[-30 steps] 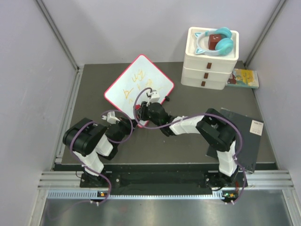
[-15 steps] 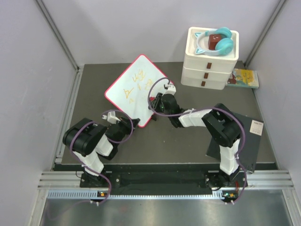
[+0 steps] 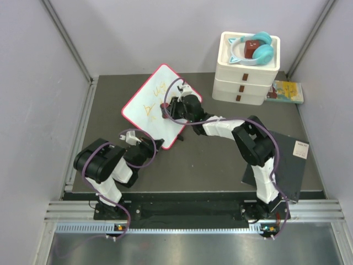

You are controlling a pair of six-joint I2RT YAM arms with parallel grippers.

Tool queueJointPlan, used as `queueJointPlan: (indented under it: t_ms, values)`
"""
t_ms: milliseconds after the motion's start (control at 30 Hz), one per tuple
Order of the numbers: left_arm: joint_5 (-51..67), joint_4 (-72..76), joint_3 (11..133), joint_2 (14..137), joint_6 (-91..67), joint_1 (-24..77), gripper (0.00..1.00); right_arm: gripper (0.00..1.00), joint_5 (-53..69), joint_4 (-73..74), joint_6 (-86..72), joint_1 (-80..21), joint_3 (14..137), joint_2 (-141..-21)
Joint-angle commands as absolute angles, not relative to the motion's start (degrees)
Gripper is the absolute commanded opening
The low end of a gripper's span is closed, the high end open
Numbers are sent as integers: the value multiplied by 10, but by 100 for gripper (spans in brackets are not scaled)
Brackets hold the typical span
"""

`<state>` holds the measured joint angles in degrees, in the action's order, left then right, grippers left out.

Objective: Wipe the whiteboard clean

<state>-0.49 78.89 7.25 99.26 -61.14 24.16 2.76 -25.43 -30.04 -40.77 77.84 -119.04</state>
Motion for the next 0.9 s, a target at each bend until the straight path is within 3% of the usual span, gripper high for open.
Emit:
queueJointPlan:
  t_ms: [0, 267, 533, 867]
  values:
    - [-25, 538, 31, 1035, -580, 239, 0, 0, 98, -205, -269, -440, 830, -1223]
    - [-24, 538, 32, 1036, -573, 239, 0, 0, 58, -100, -204, -514, 953, -1253]
    - [-27, 515, 37, 1027, -566, 239, 0, 0, 61, 25, -238, -483, 1088, -1342]
    - [-26, 516, 37, 1027, -565, 240, 0, 0, 2, 59, -250, -390, 1008, -1323]
